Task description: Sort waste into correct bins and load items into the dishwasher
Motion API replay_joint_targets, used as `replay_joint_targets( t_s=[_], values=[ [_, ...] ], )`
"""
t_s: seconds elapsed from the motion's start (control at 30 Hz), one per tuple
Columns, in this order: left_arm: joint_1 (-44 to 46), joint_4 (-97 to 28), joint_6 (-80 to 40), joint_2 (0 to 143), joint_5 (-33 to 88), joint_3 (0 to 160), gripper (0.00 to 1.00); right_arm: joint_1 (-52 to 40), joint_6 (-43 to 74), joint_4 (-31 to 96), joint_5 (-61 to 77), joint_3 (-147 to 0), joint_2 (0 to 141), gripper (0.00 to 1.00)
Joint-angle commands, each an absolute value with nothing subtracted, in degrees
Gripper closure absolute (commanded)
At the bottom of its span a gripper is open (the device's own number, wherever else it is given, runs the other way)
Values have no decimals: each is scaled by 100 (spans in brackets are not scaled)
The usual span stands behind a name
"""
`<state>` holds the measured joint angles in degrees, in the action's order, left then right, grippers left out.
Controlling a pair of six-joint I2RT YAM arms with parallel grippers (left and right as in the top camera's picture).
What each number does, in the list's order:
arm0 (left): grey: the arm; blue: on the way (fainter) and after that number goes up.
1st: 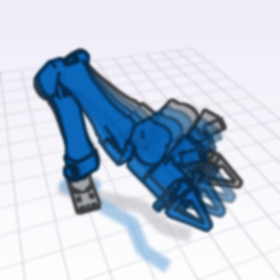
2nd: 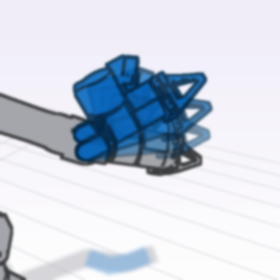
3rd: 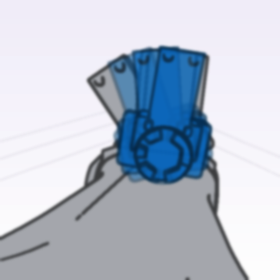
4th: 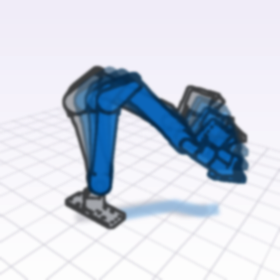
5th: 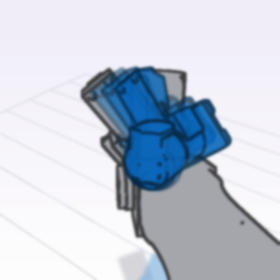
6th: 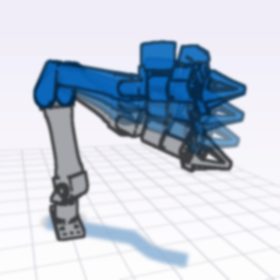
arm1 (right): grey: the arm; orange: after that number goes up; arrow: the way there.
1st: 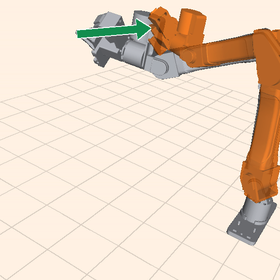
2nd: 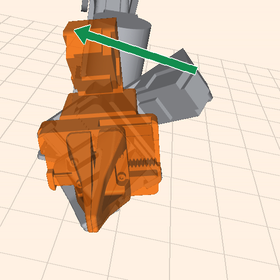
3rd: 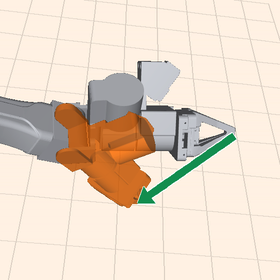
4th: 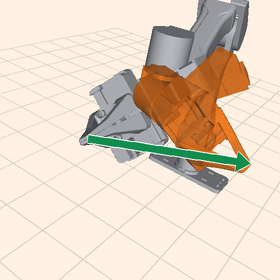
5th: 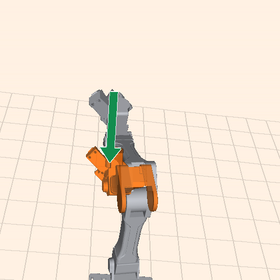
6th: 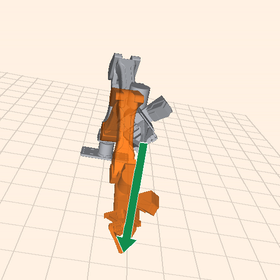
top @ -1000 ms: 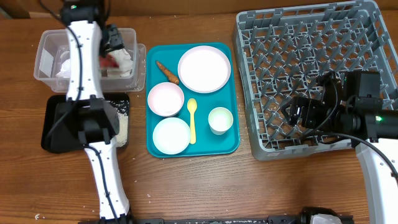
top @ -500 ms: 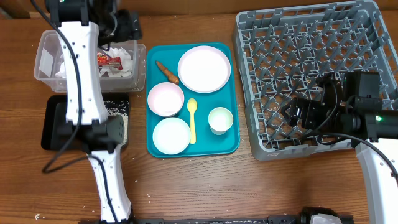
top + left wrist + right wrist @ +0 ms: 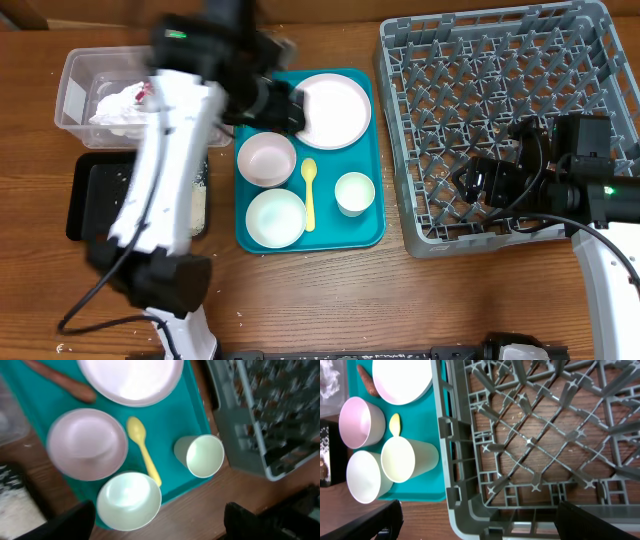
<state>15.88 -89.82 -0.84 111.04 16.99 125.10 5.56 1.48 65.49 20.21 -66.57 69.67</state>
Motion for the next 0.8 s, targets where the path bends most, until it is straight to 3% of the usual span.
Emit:
replay_joint_targets(
  t_s=[0.0, 0.2, 0.43, 0.6, 0.7, 0.77],
  values=[
    [2126, -8178, 67, 11209, 1758, 11107, 17, 550, 145, 6536, 2069, -6746, 6945, 0],
    [2663, -6700, -279, 11209, 1581, 9671, 24, 550, 145, 6545, 2069, -6746, 6945, 0],
    [2928, -5909, -436, 11212, 1068, 8879, 37, 550, 148, 6552, 2069, -6746, 6945, 0],
    [2928, -5688, -475, 11212, 1050, 8750, 81, 550, 148, 6549, 2069, -6746, 6945, 0],
    [2930, -5577, -523, 11212, 1055, 8750, 96, 550, 145, 6549, 2069, -6746, 6945, 0],
    [2941, -5551, -657, 11212, 1055, 8750, 96, 550, 145, 6549, 2069, -6746, 6945, 0]
  ],
)
